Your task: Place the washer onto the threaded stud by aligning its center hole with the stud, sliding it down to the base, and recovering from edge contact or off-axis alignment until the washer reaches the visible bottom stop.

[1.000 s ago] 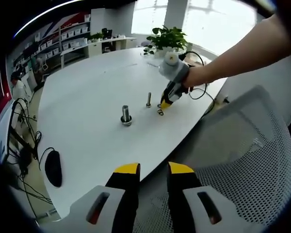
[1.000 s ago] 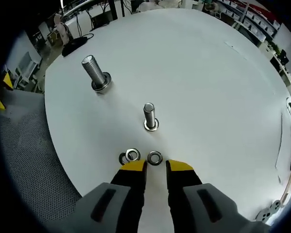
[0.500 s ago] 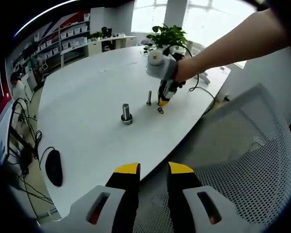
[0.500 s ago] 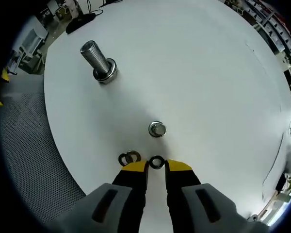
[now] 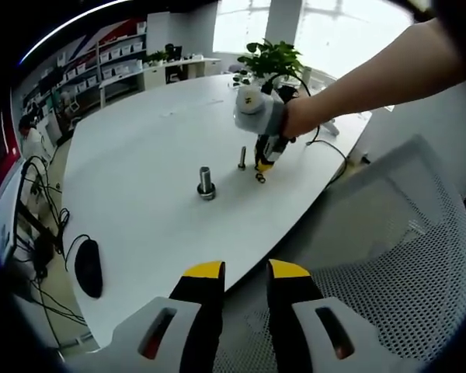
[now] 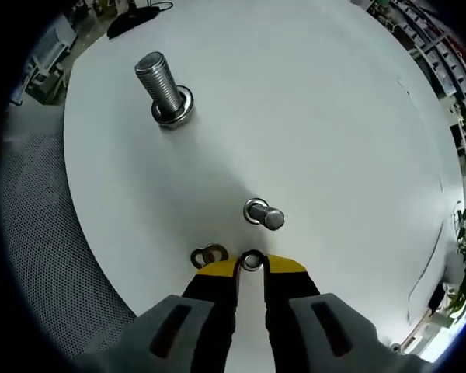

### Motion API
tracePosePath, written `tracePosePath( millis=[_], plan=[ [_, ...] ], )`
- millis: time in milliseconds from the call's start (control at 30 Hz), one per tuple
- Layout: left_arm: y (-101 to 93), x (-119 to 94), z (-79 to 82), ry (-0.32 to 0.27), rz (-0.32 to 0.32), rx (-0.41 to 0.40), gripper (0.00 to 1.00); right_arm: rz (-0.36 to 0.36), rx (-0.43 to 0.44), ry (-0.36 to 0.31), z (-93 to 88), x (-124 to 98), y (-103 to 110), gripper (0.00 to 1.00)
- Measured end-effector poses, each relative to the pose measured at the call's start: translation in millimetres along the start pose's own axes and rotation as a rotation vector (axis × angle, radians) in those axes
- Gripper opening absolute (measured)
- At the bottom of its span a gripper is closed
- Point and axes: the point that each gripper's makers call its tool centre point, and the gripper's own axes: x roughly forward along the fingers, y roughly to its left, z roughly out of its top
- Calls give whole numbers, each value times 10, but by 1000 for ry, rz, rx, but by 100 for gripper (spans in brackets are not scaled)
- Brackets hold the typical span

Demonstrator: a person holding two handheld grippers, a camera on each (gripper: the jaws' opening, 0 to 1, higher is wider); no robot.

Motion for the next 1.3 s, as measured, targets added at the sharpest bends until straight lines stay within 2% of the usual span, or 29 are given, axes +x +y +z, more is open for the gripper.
tracePosePath(
  millis=[100, 133, 200, 233, 300, 367, 433, 600, 733, 933, 1300],
  plan=[
    [-3, 0, -7, 3, 0, 2, 19, 2, 45, -43, -3, -5, 1, 15],
    [-1, -1, -10, 4, 1, 1, 19, 7, 51, -73, 0, -12, 3, 15],
    [2, -3, -3, -1, 2, -2, 19, 20, 161, -152, 12, -15, -9, 15],
    [2, -4, 0, -2, 1, -3, 19, 23, 187, -201, 13, -13, -21, 15],
    [0, -5, -4, -1, 1, 0, 19, 7, 184, -245, -2, -30, -14, 14],
    [-1, -5, 4, -4, -1, -2, 19, -4, 131, -250, 7, -33, -12, 14],
    [1, -4, 10, -6, -2, -3, 19, -6, 140, -244, 19, -36, -2, 14],
    [-13, 1, -6, 0, -7, 1, 19, 11, 178, -286, 156, -45, 112, 14],
    [-12, -3, 4, -4, -8, -2, 19, 10, 144, -285, 187, -85, 165, 14],
    [-10, -2, 7, -7, -8, 2, 19, 1, 187, -315, 176, -215, 64, 14],
    [-3, -13, 24, -16, -4, 2, 19, -29, 160, -396, 252, -556, -3, 14]
  ],
)
